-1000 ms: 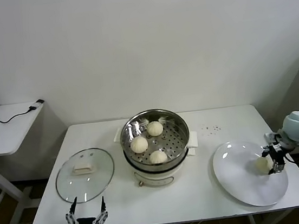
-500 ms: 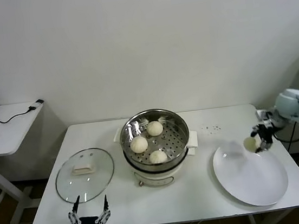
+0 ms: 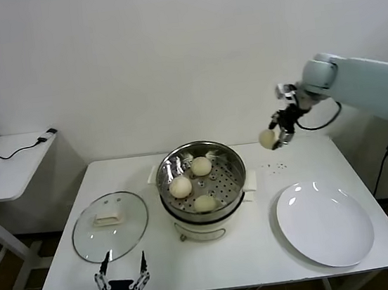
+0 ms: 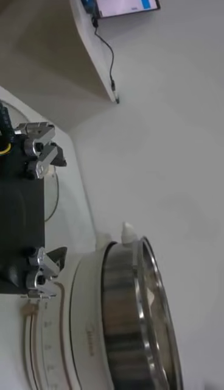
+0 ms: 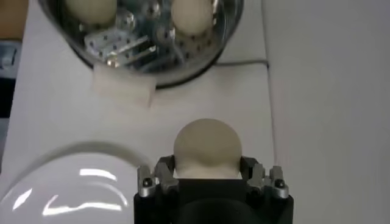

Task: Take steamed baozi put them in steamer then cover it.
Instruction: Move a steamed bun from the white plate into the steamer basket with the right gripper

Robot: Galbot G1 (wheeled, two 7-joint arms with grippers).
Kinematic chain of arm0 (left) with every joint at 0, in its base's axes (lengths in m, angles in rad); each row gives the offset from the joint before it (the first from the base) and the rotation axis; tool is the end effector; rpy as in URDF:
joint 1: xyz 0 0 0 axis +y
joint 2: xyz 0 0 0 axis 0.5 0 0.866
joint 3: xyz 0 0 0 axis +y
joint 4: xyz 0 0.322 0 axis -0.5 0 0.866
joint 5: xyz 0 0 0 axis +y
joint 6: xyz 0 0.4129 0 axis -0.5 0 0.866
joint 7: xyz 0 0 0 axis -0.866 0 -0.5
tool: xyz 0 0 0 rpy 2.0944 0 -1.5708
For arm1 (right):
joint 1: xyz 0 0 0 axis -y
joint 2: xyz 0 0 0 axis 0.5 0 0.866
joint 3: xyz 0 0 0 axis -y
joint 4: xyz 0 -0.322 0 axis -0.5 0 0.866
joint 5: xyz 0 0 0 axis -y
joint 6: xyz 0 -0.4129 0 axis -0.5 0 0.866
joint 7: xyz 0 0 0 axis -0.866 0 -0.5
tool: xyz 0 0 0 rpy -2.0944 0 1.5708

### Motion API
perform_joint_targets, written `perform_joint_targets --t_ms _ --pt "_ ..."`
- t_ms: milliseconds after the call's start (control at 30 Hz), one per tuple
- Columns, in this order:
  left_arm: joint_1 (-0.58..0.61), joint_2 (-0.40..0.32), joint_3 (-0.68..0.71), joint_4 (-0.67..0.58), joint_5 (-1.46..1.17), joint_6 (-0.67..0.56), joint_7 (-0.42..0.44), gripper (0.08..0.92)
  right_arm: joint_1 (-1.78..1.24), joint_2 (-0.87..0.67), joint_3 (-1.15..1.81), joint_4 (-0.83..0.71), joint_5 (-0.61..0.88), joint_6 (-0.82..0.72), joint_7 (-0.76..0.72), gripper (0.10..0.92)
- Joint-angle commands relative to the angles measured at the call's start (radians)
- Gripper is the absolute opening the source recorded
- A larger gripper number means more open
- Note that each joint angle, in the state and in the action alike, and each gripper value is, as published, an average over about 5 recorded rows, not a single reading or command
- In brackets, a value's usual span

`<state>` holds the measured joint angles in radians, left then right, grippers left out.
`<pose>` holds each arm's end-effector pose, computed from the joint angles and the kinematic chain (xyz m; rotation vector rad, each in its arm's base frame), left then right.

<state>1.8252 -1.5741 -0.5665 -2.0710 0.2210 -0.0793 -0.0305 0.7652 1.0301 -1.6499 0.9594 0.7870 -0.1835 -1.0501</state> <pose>0.1708 0.0151 -0.3424 0.0388 -2.9213 -0.3613 0.6504 -0.0489 -0.0371 1.3074 -1.5570 1.2139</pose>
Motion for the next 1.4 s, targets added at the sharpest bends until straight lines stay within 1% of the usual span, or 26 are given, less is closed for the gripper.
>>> perform_joint_targets --t_ms 33,233,400,800,1133,1200,1400 --pt "0.007 0.005 0.008 -0.001 -0.005 -0.007 0.0 0.823 0.129 0.272 -0.156 -0.017 0.235 -0.032 0.01 0.678" --pt "0.015 0.013 0.002 -0.004 -0.021 -0.012 0.001 0.823 0.095 0.338 -0.182 -0.001 0.241 -0.043 0.026 0.679" --pt "0.022 0.019 -0.01 -0.006 -0.042 -0.015 0.002 0.823 0.053 0.361 -0.204 0.028 0.223 -0.052 0.043 0.679" --pt "0.013 0.018 -0.018 0.005 -0.05 -0.013 0.002 0.823 -0.059 0.319 -0.203 0.067 0.112 -0.062 0.069 0.679" --pt "-0.004 0.014 -0.019 0.017 -0.051 -0.005 0.002 0.823 -0.093 0.309 -0.181 0.051 0.092 -0.064 0.078 0.686" --pt "-0.007 0.013 -0.019 0.018 -0.051 -0.004 0.002 0.823 -0.092 0.306 -0.177 0.051 0.09 -0.065 0.081 0.701" --pt "-0.008 0.014 -0.016 0.018 -0.047 -0.003 0.003 0.823 -0.075 0.292 -0.16 0.058 0.095 -0.069 0.08 0.803"
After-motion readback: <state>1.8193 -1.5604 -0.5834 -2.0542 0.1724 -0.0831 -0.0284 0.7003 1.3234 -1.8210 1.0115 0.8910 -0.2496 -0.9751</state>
